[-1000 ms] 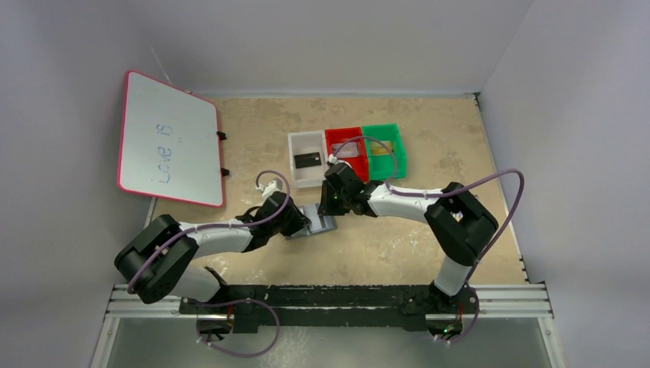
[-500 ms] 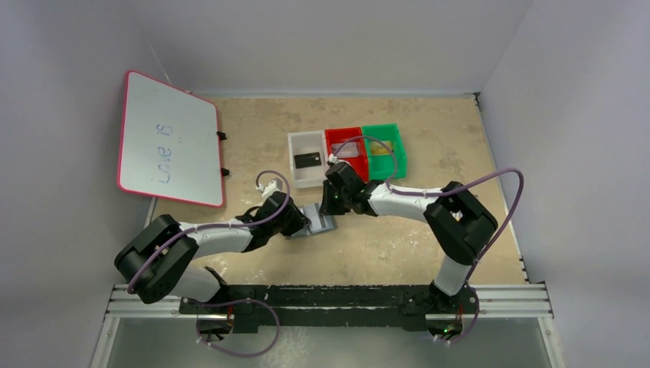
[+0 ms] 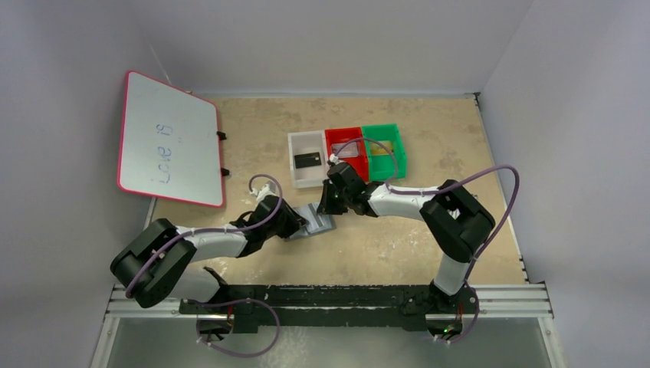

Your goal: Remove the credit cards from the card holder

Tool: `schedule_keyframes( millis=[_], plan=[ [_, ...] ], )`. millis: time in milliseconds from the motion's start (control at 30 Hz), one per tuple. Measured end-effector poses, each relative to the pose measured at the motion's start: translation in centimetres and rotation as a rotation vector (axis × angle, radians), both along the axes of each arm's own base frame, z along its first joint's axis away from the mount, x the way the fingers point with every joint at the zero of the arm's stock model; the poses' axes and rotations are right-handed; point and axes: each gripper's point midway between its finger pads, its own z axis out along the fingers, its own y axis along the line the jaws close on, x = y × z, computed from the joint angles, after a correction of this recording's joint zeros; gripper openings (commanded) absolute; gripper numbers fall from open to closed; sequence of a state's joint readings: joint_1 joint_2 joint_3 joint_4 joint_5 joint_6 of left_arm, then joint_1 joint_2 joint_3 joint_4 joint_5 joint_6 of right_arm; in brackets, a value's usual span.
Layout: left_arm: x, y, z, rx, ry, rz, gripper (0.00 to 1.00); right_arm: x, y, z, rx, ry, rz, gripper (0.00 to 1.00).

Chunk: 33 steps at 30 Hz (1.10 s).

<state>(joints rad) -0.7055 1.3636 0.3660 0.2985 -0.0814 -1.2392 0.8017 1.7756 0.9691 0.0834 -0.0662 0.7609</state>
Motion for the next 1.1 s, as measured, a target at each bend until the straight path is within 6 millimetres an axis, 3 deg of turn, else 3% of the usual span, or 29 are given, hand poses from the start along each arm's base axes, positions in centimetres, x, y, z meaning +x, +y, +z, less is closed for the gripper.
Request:
schedule_keyframes(
  millis=[167, 1100],
  plan=[
    [-0.19, 0.36, 0.13, -0.029, -0.003, 0.024, 0.0, 0.0, 0.13, -0.03, 0.015, 0.003, -0.008, 0.05],
    [-0.37, 0.83, 0.27, 0.051, 0.015, -0.007, 0.0, 0.23, -0.09, -0.11, 0.01, -0.011, -0.04, 0.01]
  ],
)
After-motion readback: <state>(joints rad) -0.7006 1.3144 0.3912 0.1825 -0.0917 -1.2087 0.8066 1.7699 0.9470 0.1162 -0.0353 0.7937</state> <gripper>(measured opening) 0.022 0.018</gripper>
